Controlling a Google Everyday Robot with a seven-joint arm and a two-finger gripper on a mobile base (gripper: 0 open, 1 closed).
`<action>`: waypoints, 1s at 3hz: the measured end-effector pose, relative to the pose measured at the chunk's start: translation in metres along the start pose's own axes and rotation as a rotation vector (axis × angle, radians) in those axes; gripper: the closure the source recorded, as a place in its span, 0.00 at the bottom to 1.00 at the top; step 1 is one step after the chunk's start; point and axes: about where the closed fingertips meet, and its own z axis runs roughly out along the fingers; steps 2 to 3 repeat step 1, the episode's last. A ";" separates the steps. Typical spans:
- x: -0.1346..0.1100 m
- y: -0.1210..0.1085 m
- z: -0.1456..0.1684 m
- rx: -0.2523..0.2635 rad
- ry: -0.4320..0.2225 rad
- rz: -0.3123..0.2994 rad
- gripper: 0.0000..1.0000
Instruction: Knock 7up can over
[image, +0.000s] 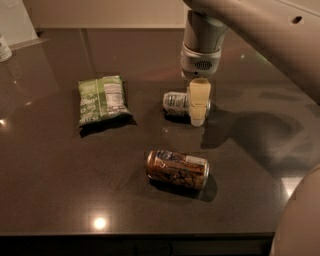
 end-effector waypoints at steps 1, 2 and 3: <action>0.000 0.000 0.000 0.000 0.000 0.000 0.00; 0.000 0.000 0.000 0.000 0.000 0.000 0.00; 0.000 0.000 0.000 0.000 0.000 0.000 0.00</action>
Offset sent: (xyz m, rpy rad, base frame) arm 0.0000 0.0000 0.0000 0.0000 0.0000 0.0000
